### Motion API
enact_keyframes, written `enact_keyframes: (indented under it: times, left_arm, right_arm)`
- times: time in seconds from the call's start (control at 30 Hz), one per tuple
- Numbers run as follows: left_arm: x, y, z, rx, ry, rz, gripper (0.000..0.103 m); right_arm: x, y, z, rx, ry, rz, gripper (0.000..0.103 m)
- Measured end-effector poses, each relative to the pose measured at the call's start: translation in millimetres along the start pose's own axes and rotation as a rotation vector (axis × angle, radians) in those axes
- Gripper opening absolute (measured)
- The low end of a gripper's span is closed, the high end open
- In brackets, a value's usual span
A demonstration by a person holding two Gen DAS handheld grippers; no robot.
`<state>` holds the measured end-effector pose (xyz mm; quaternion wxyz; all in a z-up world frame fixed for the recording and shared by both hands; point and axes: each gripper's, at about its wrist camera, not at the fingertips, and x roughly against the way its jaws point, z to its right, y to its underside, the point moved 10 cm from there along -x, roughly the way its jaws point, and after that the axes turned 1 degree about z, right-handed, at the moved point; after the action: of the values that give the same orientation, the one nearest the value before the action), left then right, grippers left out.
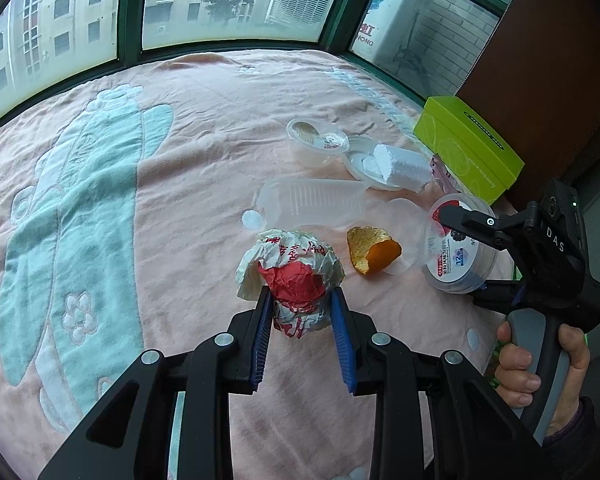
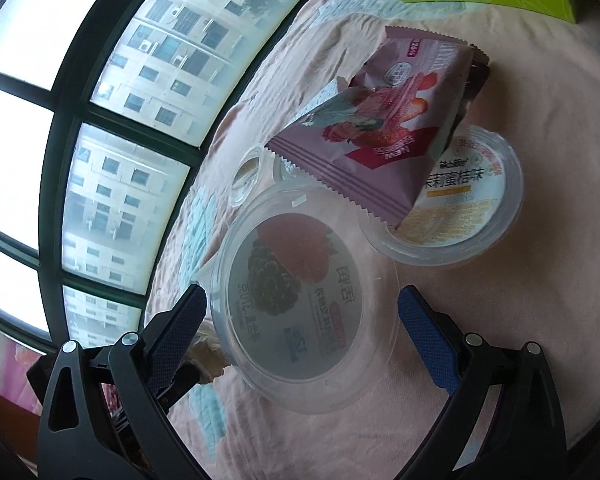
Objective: Collect trash
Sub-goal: 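Grasp the round clear plastic lid with the right gripper while the left holds the wrapper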
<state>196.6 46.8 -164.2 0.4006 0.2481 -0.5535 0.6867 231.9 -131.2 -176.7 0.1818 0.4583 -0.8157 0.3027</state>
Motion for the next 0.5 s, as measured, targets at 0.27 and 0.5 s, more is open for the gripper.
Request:
enact_keyframes:
  times: [0.27,0.5]
  left_arm:
    - [0,2,1,0.008,0.0,-0.004,0.029]
    - [2,5,2,0.009,0.002,-0.004,0.029]
  right_arm:
    - [13,-3,8,-0.041,-0.022,0.024,0.095]
    - [37,-7,6,0.027,0.009,0.07,0.091]
